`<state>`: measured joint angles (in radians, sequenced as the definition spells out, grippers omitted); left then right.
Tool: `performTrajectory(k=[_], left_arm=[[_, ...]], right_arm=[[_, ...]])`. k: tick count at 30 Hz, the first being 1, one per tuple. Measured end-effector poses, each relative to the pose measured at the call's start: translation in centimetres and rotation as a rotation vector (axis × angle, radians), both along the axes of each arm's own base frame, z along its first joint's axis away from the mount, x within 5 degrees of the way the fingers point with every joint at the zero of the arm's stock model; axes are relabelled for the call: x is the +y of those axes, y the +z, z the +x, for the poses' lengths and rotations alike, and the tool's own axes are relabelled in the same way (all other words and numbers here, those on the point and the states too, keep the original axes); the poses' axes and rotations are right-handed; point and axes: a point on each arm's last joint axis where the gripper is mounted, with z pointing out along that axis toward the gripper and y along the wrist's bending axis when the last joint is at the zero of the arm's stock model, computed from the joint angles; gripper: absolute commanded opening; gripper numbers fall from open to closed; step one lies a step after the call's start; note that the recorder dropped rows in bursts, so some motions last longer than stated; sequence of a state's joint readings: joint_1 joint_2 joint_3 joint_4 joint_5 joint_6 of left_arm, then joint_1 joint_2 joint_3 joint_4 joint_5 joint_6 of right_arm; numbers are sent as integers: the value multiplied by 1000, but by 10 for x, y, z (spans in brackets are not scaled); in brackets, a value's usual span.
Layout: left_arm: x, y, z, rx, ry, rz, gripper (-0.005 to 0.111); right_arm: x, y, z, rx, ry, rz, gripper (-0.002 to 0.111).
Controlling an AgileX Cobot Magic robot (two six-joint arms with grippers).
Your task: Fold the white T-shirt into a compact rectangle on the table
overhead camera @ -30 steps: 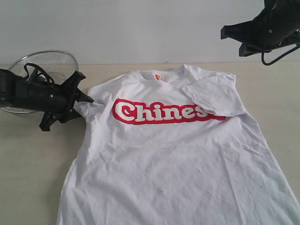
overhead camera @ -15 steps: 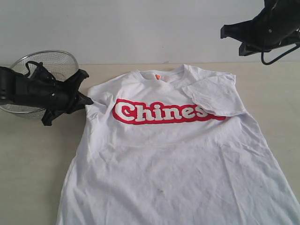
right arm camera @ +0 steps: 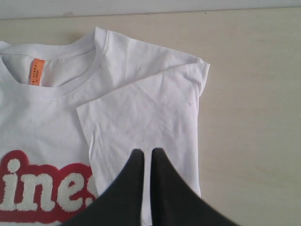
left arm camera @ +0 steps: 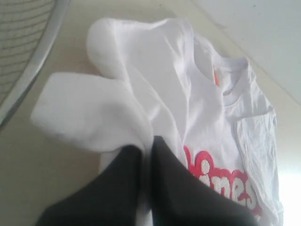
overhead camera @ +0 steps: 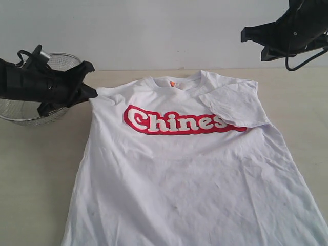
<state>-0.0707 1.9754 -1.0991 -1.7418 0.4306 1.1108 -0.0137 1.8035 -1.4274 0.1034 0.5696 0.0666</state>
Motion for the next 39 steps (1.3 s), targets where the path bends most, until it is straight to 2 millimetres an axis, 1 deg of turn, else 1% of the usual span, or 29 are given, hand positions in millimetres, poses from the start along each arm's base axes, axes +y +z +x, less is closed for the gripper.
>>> performTrajectory(k=[3,6,9,13,17,26,34,36,39], left_arm=[[0,5,0,-18,-6,9,4],[0,6,0,-23,-11,10,4],[-5,6,-1,-30,-29,22,4],[-20,4,-3,-32,-53,65,4],[-38,1,-8,-38,-83,162,4],[-72,-2,-18,-78,-179,297,4],[-111,-27,-34,-87,-335,461,4],[-117,-30,-38,-101,-370,505,4],[-121,-30,-40,-117,-399,533,4]], right_arm=[[0,0,0,0,-1,1,0],[0,0,0,0,-1,1,0],[0,0,0,2,-1,1,0],[0,-1,-1,10,0,2,0],[0,-1,-1,16,0,2,0],[1,-1,-2,26,-3,15,0],[2,-2,-3,41,-6,32,0],[2,-2,-3,42,-8,38,0],[2,-2,-3,43,-9,42,0]])
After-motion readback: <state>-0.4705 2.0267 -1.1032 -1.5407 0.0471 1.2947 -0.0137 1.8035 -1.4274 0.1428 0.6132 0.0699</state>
